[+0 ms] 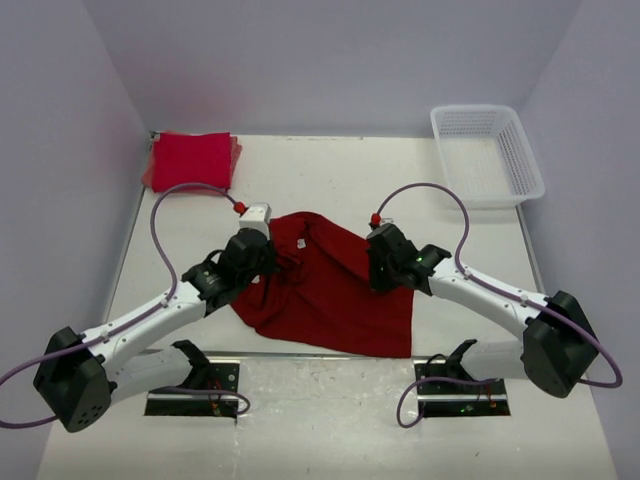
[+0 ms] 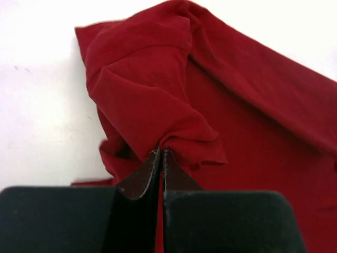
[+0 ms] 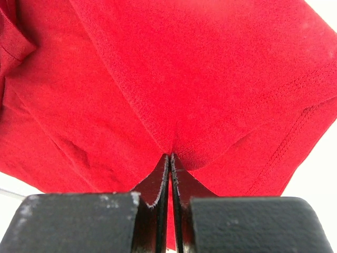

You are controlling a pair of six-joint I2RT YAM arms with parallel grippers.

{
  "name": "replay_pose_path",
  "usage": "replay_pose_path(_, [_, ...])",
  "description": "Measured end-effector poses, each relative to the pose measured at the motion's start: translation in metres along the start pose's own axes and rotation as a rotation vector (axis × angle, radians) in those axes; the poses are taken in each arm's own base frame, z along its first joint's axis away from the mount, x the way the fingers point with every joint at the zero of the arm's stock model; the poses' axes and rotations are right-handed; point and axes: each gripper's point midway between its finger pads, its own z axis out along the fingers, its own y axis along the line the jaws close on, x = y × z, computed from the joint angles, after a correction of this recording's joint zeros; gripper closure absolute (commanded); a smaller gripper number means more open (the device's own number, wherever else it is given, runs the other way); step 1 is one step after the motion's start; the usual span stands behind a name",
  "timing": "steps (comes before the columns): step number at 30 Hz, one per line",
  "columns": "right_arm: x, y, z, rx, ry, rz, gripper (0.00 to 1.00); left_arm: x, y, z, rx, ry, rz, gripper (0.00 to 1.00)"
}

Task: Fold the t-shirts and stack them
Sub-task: Flatten out the tshirt

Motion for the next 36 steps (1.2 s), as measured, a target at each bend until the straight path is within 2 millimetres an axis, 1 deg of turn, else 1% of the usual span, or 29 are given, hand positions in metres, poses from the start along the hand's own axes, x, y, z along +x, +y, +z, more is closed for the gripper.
replay_pose_path(1, [0.0,0.0,0.0,0.001,0.0,0.0,1.0,0.006,-0.002,-0.006,0.017,0.001,-0.017,0.99])
replay_pose_path(2, [0.0,0.0,0.0,0.0,-0.001,0.0,1.0,0.011,-0.003,-0.009,0.028,0.004,-0.026,0.92])
replay_pose_path(3, [0.0,0.0,0.0,-0.001,-0.001,0.0,1.0,0.016,-0.003,-0.011,0.034,0.008,-0.039,0.73])
replay_pose_path(4, [0.0,0.0,0.0,-0.001,-0.002,0.0,1.0,0.02,-0.002,-0.011,0.034,0.014,-0.049,0.7])
replay_pose_path(6, [0.0,0.0,0.0,-0.001,-0.002,0.0,1.0,0.027,-0.001,-0.01,0.025,0.03,-0.069,0.69])
replay_pose_path(7, [0.0,0.0,0.0,-0.001,-0.002,0.0,1.0,0.03,0.001,-0.009,0.018,0.037,-0.071,0.67])
replay_pose_path(9, [0.001,-0.001,0.0,-0.001,-0.001,0.0,1.0,0.032,0.002,-0.009,0.006,0.04,-0.068,0.61])
replay_pose_path(10, [0.002,-0.001,0.001,0.001,0.001,0.0,1.0,0.032,0.002,-0.009,0.002,0.037,-0.064,0.61])
replay_pose_path(11, [0.003,-0.002,0.001,0.002,0.003,-0.001,1.0,0.031,0.002,-0.01,-0.004,0.036,-0.058,0.61])
replay_pose_path(14, [0.005,-0.003,0.002,0.005,0.006,-0.001,1.0,0.024,-0.003,-0.01,-0.017,0.036,-0.022,0.71])
replay_pose_path(16, [0.005,-0.003,0.002,0.005,0.005,-0.001,1.0,0.018,-0.016,-0.01,-0.002,0.038,0.022,0.82])
replay_pose_path(17, [0.005,-0.003,0.002,0.005,0.005,-0.001,1.0,0.013,-0.025,-0.01,0.012,0.037,0.048,0.86])
replay_pose_path(18, [0.005,-0.003,0.002,0.005,0.005,-0.001,1.0,0.01,-0.036,-0.009,0.033,0.039,0.077,0.93])
replay_pose_path(19, [0.005,-0.003,0.002,0.005,0.005,-0.001,1.0,0.007,-0.048,-0.008,0.053,0.043,0.099,0.95])
replay_pose_path(20, [0.005,-0.003,0.002,0.005,0.005,-0.001,1.0,0.006,-0.058,-0.006,0.071,0.049,0.126,0.95])
replay_pose_path(22, [0.005,-0.003,0.002,0.005,0.005,-0.001,1.0,0.006,-0.079,0.0,0.101,0.071,0.179,0.91])
replay_pose_path(23, [0.005,-0.003,0.002,0.005,0.005,0.0,1.0,0.015,-0.097,0.011,0.119,0.111,0.233,0.86])
replay_pose_path(25, [0.004,-0.004,0.001,0.007,0.003,0.0,1.0,0.033,-0.105,0.023,0.111,0.174,0.291,0.85])
replay_pose_path(28, [0.004,-0.004,-0.001,0.005,-0.007,0.001,1.0,0.056,-0.107,0.038,0.071,0.25,0.361,0.86])
replay_pose_path(30, [0.003,-0.005,-0.002,0.003,-0.014,0.002,1.0,0.069,-0.102,0.044,0.025,0.293,0.404,0.87])
replay_pose_path(32, [0.004,-0.006,-0.003,0.003,-0.016,0.003,1.0,0.079,-0.093,0.045,-0.026,0.323,0.448,0.87])
replay_pose_path(34, [0.005,-0.006,-0.003,0.004,-0.015,0.003,1.0,0.083,-0.085,0.045,-0.073,0.338,0.484,0.87])
replay_pose_path(36, [0.006,-0.006,-0.003,0.004,-0.014,0.004,1.0,0.083,-0.08,0.045,-0.115,0.337,0.512,0.87])
